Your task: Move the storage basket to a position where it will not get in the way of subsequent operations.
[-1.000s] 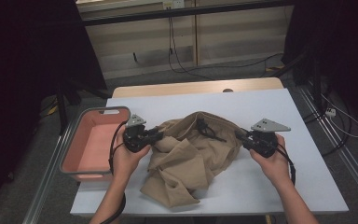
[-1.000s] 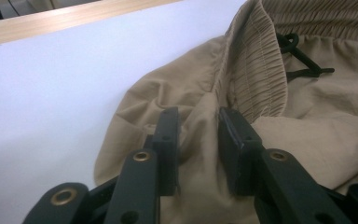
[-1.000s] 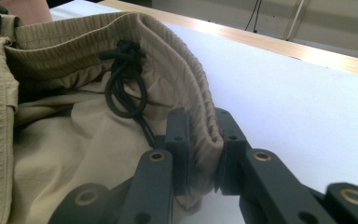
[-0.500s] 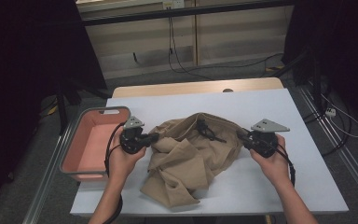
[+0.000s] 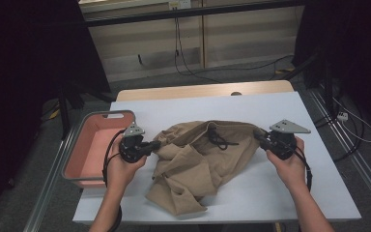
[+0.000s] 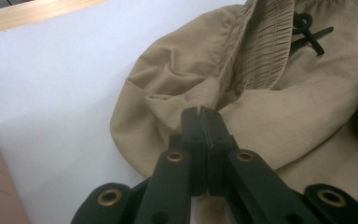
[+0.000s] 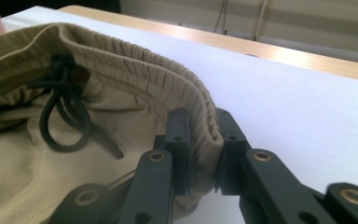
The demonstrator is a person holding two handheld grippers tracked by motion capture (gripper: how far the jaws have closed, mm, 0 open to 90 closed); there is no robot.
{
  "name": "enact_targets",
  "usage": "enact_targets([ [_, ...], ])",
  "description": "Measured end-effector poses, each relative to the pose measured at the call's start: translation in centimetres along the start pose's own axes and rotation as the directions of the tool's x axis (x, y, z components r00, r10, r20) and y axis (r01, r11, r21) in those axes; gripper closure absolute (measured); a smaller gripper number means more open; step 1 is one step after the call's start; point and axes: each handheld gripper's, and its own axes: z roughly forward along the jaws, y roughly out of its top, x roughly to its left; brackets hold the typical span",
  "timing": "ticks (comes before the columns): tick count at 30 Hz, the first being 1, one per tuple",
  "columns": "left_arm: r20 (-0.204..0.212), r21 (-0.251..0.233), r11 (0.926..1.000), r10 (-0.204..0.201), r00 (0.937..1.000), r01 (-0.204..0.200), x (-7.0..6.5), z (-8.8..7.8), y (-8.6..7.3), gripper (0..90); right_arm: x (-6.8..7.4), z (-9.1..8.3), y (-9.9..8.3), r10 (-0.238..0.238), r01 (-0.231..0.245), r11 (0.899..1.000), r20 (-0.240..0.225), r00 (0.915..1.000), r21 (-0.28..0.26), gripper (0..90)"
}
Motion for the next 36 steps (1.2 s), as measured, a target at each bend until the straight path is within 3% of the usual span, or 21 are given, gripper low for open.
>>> enact_targets([
  [3,-0.020,0.003,0.9999,0.017,0.9997,-0.017,0.1,-0.1,0.0,89.5,-0.5,-0.3,0.1,0.016,-0.016,1.000,0.011,0.9998,-0.012,79.1],
  [6,-0.040,0.020,0.9998,0.009,0.9992,-0.008,0.3,0.4,-0.4,89.4,-1.1,-0.4,0.0,0.026,-0.025,1.000,0.034,0.9991,-0.013,79.1],
  [9,-0.019,0.069,0.9976,0.009,0.9998,-0.008,0.1,1.4,-0.9,89.5,-1.5,-0.5,-0.3,0.045,-0.044,0.999,0.029,0.9986,-0.012,79.1],
  [18,0.012,0.159,0.9855,0.059,0.9982,-0.061,-1.4,3.8,-1.6,89.4,-0.6,-0.1,-0.5,0.006,-0.006,1.000,0.016,0.9999,0.002,79.1],
  [22,0.019,0.178,0.9823,0.055,0.9983,-0.058,-1.6,4.6,-2.1,89.0,-0.3,0.1,-0.6,-0.006,0.006,1.000,0.010,0.9999,0.011,79.1],
  [26,-0.004,0.138,0.9896,0.043,0.9991,-0.042,-1.5,4.3,-1.7,80.6,0.0,0.2,-0.6,-0.009,0.009,1.000,-0.001,1.0000,0.011,79.0],
  [31,-0.018,0.049,0.9987,0.010,0.9998,-0.009,-1.1,3.6,-0.6,56.9,0.3,0.2,-0.6,-0.016,0.016,1.000,-0.014,0.9998,0.011,79.0],
  [34,-0.022,-0.006,0.9999,-0.009,0.9997,0.009,-1.0,3.2,0.2,44.1,0.5,0.2,-0.6,-0.017,0.017,1.000,-0.021,0.9996,0.008,79.0],
  [36,-0.002,-0.032,0.9994,-0.013,0.9999,0.013,-1.1,3.2,0.8,39.0,0.6,0.2,-0.6,-0.018,0.018,1.000,-0.024,0.9995,0.007,79.0],
])
